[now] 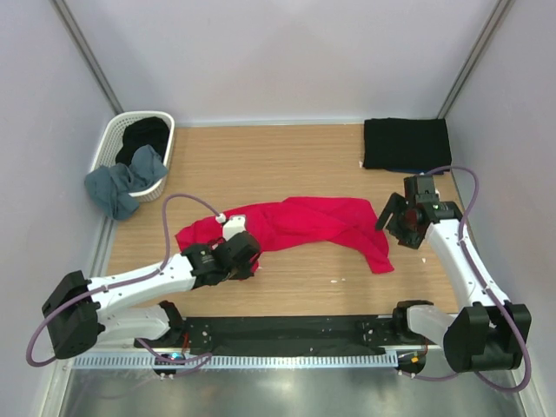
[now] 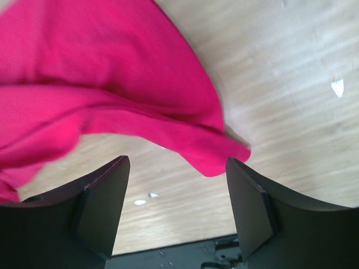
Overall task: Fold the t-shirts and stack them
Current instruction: Flatten the tshirt out
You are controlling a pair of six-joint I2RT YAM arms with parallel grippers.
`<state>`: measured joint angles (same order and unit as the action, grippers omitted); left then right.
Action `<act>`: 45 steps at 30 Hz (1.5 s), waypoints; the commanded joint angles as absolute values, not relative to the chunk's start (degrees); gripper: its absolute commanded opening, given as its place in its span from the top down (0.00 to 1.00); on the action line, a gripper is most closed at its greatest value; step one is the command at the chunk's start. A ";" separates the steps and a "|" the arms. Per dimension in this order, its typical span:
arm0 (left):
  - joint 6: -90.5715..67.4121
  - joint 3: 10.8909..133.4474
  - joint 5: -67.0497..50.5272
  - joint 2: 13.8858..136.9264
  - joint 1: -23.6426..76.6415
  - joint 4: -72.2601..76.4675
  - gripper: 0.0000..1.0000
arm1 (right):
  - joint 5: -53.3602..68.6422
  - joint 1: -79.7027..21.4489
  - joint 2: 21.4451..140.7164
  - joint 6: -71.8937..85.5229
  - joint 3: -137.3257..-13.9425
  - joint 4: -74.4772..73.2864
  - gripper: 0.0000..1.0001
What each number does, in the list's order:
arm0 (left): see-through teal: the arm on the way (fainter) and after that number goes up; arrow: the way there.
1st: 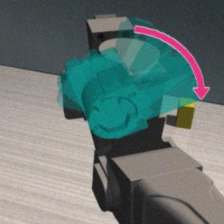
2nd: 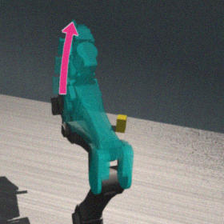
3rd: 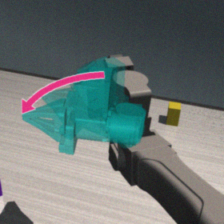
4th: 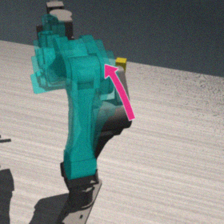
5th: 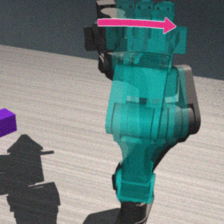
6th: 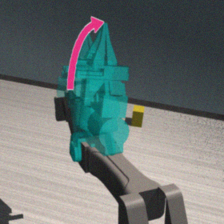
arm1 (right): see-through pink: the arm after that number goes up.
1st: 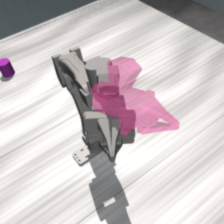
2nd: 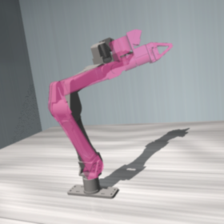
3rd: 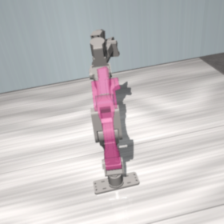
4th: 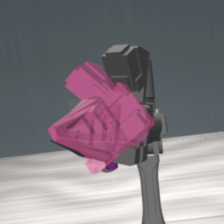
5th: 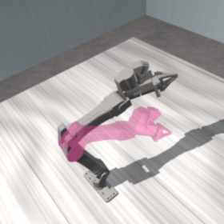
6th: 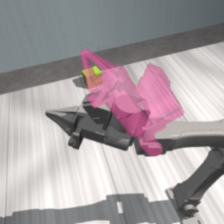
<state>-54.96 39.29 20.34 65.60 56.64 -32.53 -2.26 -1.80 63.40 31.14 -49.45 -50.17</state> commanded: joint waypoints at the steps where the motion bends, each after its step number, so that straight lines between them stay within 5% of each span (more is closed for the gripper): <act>1: -59.76 38.85 21.70 60.13 57.13 -36.73 0.92 | -1.33 -1.76 65.73 29.36 -54.92 -45.88 0.24; 4: -62.40 40.86 27.49 55.21 57.13 -43.75 0.50 | 1.84 -1.76 68.90 29.71 -55.37 -42.12 0.24; 5: -63.01 42.09 29.16 53.80 57.13 -45.25 0.21 | 2.37 -1.84 69.34 30.32 -54.94 -41.06 0.24; 8: -64.78 43.24 34.62 50.63 55.99 -48.08 0.06 | 4.04 -2.02 71.45 30.85 -54.23 -38.06 0.24; 15: -57.58 40.53 21.98 53.96 35.79 -33.59 0.14 | 6.06 -3.60 75.93 30.50 -54.05 -35.42 0.24; 23: -51.15 44.21 7.39 64.24 25.75 -20.41 0.45 | 6.94 -5.01 78.66 29.88 -53.96 -34.10 0.24; 45: -54.85 28.83 9.75 68.73 19.16 -3.61 0.50 | 7.03 -6.06 80.68 28.56 -54.67 -34.37 0.25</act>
